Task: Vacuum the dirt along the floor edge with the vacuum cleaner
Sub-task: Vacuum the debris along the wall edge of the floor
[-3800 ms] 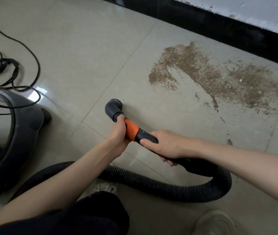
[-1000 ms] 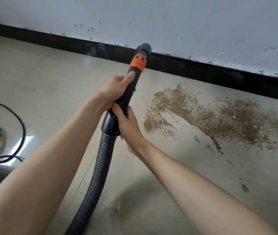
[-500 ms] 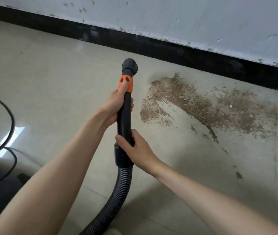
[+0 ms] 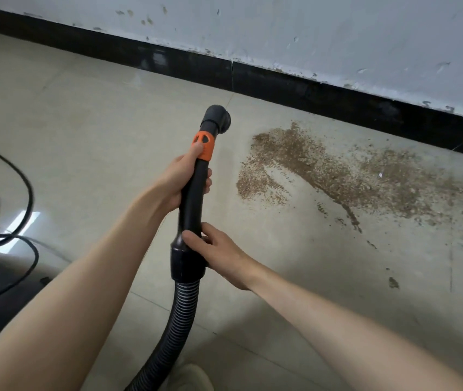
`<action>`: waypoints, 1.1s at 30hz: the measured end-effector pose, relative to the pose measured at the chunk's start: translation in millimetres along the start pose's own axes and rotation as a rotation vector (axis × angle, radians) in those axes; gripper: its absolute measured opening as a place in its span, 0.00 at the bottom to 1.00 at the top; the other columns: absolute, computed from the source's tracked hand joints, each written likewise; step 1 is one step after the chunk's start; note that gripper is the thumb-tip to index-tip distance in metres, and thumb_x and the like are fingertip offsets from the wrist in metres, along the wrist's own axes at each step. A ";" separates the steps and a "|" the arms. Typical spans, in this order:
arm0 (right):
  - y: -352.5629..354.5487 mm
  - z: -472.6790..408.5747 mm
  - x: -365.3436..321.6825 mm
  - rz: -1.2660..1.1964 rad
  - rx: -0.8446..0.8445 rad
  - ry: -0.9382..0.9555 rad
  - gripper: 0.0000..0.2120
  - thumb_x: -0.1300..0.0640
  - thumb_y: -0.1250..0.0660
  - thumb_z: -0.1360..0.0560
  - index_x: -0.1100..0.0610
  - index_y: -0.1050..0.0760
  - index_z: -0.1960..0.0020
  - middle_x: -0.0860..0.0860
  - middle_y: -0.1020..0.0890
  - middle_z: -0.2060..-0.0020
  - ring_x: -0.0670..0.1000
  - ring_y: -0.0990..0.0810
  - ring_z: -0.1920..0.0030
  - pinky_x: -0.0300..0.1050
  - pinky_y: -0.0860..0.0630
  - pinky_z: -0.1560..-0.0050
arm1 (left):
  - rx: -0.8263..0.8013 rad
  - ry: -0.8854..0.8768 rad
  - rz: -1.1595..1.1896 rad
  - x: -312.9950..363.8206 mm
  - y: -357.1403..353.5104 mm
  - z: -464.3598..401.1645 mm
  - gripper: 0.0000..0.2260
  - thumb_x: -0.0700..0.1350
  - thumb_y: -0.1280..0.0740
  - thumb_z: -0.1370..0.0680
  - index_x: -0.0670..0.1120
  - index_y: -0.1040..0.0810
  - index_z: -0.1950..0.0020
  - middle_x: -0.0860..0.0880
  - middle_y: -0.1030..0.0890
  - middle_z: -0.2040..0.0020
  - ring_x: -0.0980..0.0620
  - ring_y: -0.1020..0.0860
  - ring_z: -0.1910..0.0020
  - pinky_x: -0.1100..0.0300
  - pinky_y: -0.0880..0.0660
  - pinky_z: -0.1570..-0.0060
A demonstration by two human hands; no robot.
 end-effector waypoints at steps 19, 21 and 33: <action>-6.7 0.6 34.1 -0.052 0.070 -0.040 0.13 0.56 0.28 0.26 0.56 0.28 0.46 0.49 0.22 0.54 0.47 0.23 0.55 0.40 0.28 0.54 | 0.224 -0.122 0.014 -15.3 20.7 15.4 0.06 0.41 0.34 0.23 0.43 0.31 0.55 0.47 0.27 0.70 0.52 0.28 0.78 0.62 0.28 0.76; -9.7 0.9 29.5 -0.031 0.038 -0.025 0.05 0.61 0.32 0.24 0.55 0.28 0.53 0.52 0.23 0.60 0.49 0.25 0.58 0.43 0.29 0.54 | 0.181 -0.091 0.102 -14.4 24.5 13.7 0.07 0.42 0.34 0.23 0.44 0.31 0.55 0.48 0.27 0.72 0.53 0.29 0.78 0.63 0.29 0.76; -2.1 9.0 34.4 -0.184 -0.269 -0.210 0.04 0.65 0.34 0.22 0.58 0.25 0.48 0.53 0.21 0.55 0.49 0.22 0.52 0.41 0.24 0.48 | -0.217 0.045 0.158 -46.1 11.0 7.9 0.18 0.60 0.40 0.22 0.45 0.32 0.52 0.51 0.31 0.74 0.55 0.33 0.79 0.63 0.31 0.77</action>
Point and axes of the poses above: each hand's wrist, its own z-axis away from the middle knuckle, its own y-axis out of the back of the hand, x = y × z, the point moved 5 cm from there along -z, towards the middle knuckle
